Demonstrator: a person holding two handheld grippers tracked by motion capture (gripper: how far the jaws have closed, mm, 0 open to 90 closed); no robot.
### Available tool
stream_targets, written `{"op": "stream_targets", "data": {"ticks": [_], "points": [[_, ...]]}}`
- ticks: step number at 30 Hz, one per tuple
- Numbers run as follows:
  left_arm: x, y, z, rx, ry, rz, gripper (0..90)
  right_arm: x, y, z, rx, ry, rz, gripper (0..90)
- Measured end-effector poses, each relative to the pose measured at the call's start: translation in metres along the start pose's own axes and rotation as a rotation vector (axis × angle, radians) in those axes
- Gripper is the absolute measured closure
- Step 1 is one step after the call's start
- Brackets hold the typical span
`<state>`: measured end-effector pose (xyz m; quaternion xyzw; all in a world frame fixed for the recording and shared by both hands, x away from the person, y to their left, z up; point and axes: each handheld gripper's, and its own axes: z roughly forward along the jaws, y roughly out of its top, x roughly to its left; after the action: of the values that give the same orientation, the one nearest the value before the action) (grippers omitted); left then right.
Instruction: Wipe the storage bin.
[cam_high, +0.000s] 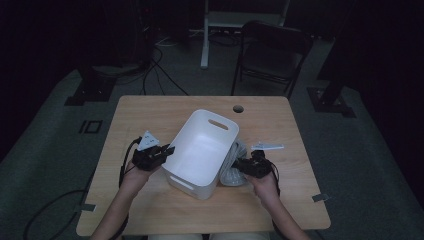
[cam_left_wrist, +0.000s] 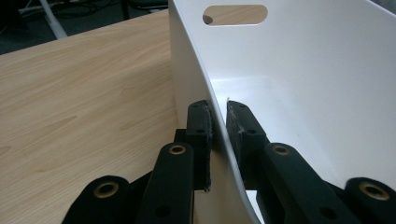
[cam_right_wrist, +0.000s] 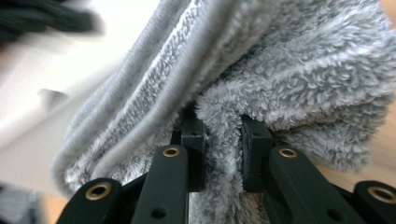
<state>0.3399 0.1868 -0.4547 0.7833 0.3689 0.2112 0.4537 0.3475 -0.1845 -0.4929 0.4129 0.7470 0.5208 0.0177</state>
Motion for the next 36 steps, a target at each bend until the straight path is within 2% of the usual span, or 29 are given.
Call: {"op": "stream_targets", "data": {"ticks": [2,4,6,8,10,16,18,24,26,28,31,34,36], "points": [[0.0,0.0,0.0,0.002,-0.003,0.003,80.2,0.01,0.005,-0.008,-0.035,0.041,-0.02,75.8],[0.001,0.0,0.0,0.0,-0.012,-0.002,80.2,0.017,0.008,-0.012,-0.043,0.051,-0.036,75.8],[0.001,0.0,0.0,-0.003,-0.023,-0.002,80.3,0.02,0.007,-0.011,-0.039,0.019,-0.051,75.9],[0.001,0.0,0.0,0.0,-0.024,0.006,80.2,0.018,0.004,-0.008,-0.036,0.01,-0.045,76.0],[0.0,0.0,0.001,0.001,-0.022,0.006,80.2,0.018,0.002,-0.005,-0.024,-0.027,-0.06,76.0],[-0.001,0.001,0.001,0.002,-0.018,0.012,80.2,0.006,-0.007,0.007,0.024,-0.074,-0.036,75.9],[-0.001,0.0,0.001,0.0,-0.017,0.005,80.2,0.0,-0.013,0.013,0.045,-0.086,-0.013,76.0],[-0.002,0.0,0.001,-0.005,-0.009,-0.004,80.1,-0.012,-0.025,0.032,0.149,-0.158,-0.026,75.9],[-0.002,-0.001,0.001,-0.009,0.0,-0.01,80.1,-0.016,-0.026,0.034,0.154,-0.145,-0.012,75.8],[-0.003,0.0,0.001,-0.009,0.014,-0.011,80.2,-0.015,-0.025,0.031,0.157,-0.141,-0.018,75.7],[-0.004,0.0,0.002,-0.007,0.025,-0.012,80.4,-0.014,-0.025,0.024,0.138,-0.12,-0.004,75.8],[-0.005,0.0,0.002,-0.01,0.024,-0.021,80.5,-0.001,-0.022,-0.001,0.04,-0.063,0.0,75.8],[-0.005,0.001,0.003,-0.01,0.024,-0.021,80.5,0.009,-0.019,-0.016,-0.04,0.005,-0.003,75.7]]}}
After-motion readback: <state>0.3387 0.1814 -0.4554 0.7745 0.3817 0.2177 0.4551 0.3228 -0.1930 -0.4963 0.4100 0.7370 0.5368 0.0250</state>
